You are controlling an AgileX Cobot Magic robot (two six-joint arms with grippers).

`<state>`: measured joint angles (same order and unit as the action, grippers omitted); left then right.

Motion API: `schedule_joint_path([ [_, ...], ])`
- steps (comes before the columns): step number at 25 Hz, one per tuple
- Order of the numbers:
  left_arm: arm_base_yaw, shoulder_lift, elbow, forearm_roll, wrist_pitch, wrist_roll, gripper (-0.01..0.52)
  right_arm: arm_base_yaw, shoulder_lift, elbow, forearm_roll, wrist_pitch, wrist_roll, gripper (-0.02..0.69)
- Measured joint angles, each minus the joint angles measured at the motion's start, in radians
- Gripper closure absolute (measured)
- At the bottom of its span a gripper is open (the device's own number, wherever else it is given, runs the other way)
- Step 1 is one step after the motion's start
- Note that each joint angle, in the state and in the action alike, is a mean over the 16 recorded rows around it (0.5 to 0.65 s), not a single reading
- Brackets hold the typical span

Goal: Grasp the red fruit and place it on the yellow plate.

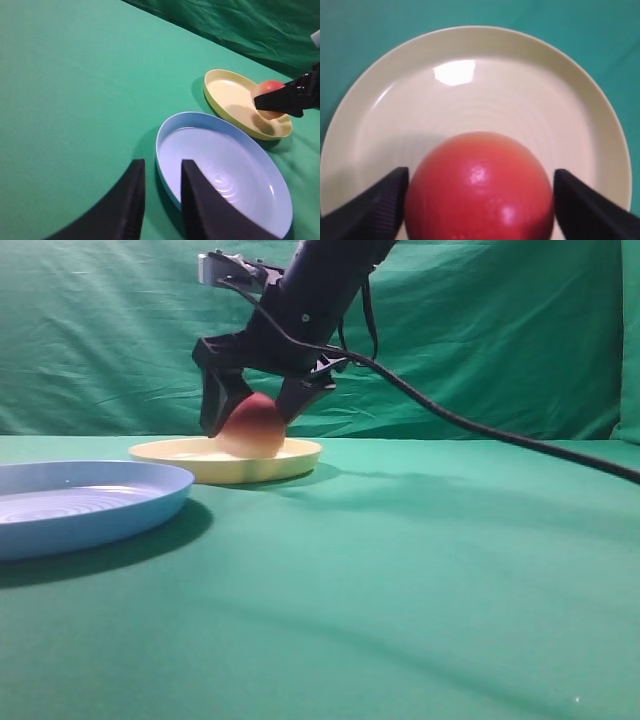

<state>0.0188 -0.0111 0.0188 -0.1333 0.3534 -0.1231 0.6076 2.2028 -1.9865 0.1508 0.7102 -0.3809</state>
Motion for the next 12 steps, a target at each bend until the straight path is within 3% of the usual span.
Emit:
schedule_joint_path([
  [12,0.0,0.0,0.0,0.0,0.0,0.0,0.357,0.0,-0.306,-0.083,-0.057,0.412,0.172,0.556],
])
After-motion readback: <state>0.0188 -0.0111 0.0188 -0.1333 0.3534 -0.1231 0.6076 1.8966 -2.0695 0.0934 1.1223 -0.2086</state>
